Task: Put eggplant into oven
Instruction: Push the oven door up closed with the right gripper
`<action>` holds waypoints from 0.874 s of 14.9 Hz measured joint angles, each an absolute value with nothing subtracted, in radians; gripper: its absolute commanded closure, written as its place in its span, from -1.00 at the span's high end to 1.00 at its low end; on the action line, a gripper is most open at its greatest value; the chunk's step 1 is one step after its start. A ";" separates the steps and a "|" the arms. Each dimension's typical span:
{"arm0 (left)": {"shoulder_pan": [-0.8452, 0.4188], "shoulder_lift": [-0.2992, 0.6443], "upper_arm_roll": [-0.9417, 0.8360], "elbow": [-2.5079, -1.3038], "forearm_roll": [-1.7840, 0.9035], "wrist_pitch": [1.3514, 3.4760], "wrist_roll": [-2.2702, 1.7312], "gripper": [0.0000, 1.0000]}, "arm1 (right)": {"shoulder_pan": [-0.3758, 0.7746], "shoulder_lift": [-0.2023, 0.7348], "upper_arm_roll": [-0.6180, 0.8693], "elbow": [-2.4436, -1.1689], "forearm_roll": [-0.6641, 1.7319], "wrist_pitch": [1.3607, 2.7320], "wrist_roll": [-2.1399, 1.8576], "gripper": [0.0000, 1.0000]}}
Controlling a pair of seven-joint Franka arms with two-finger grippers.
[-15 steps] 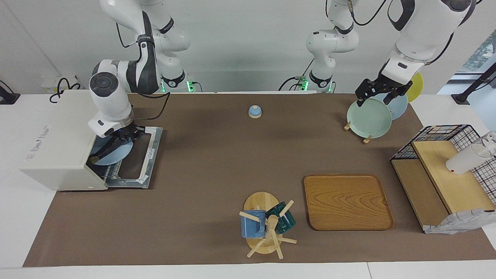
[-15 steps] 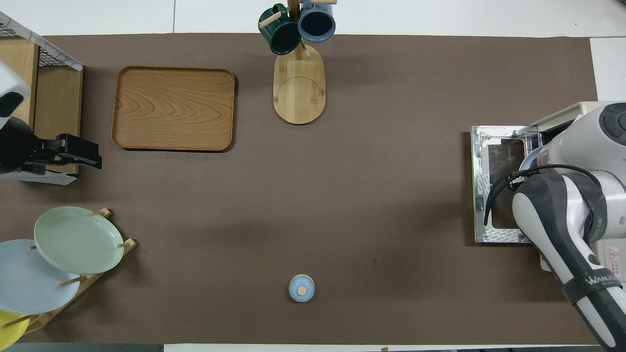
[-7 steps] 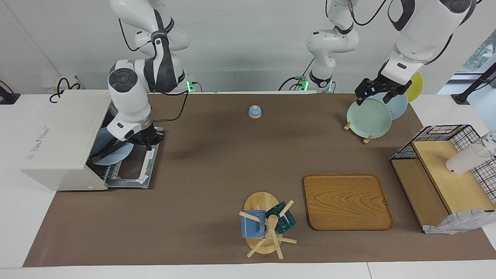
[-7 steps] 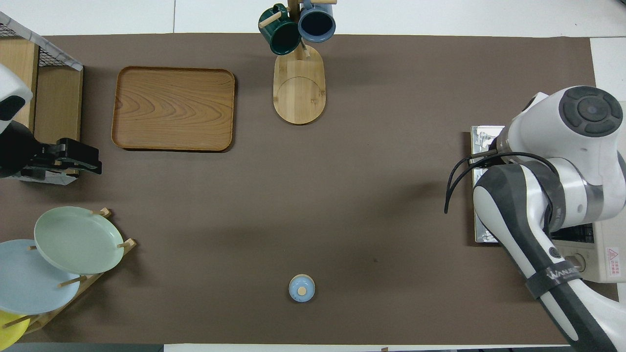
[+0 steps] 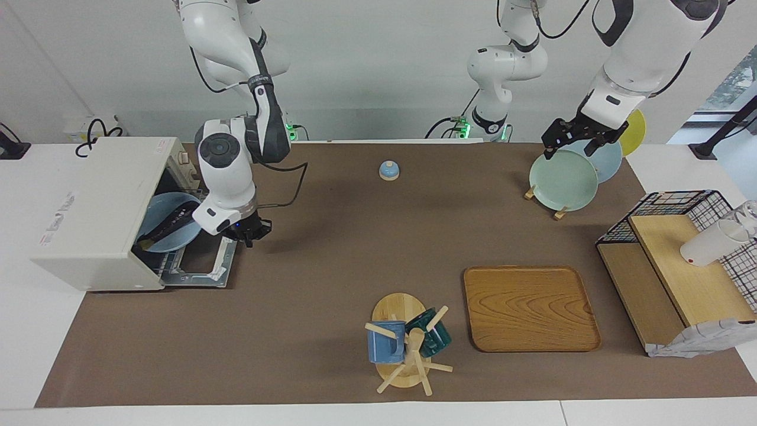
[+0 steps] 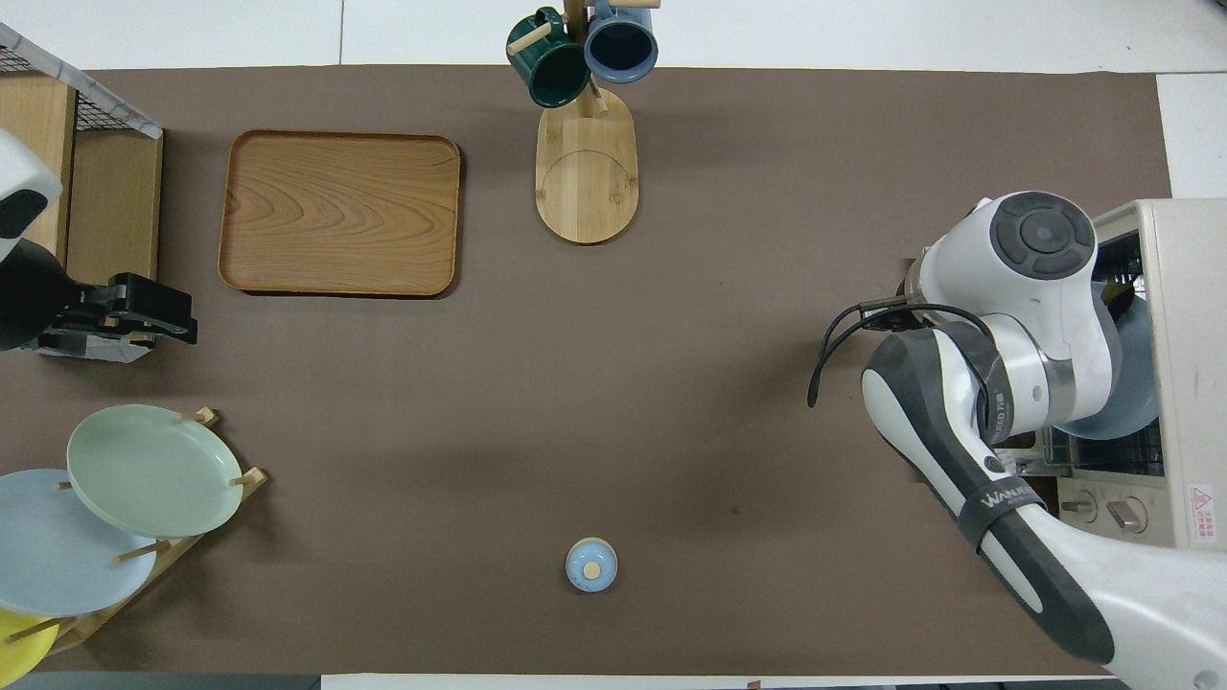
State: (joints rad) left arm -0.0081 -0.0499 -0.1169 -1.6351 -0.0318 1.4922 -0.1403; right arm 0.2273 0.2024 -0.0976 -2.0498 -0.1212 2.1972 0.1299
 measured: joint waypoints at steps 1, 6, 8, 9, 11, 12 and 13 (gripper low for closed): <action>-0.008 -0.050 -0.117 -1.635 -0.032 1.492 -0.140 1.00 | 0.227 0.211 -0.098 -2.061 -0.121 2.216 0.136 -1.00; -0.008 -0.050 -0.118 -1.635 -0.032 1.492 -0.140 1.00 | 0.225 0.233 -0.100 -2.103 -0.121 2.250 0.145 -1.00; -0.008 -0.050 -0.118 -1.635 -0.032 1.492 -0.140 1.00 | 0.225 0.236 -0.101 -2.109 -0.121 2.251 0.145 -1.00; -0.008 -0.050 -0.118 -1.635 -0.032 1.492 -0.140 1.00 | 0.225 0.237 -0.101 -2.111 -0.123 2.251 0.145 -1.00; -0.008 -0.050 -0.118 -1.635 -0.032 1.492 -0.140 1.00 | 0.225 0.237 -0.101 -2.113 -0.156 2.251 0.145 -1.00; -0.008 -0.050 -0.118 -1.635 -0.032 1.492 -0.140 1.00 | 0.225 0.237 -0.101 -2.114 -0.188 2.251 0.145 -1.00; -0.008 -0.050 -0.118 -1.635 -0.032 1.492 -0.140 1.00 | 0.225 0.237 -0.101 -2.115 -0.218 2.251 0.145 -1.00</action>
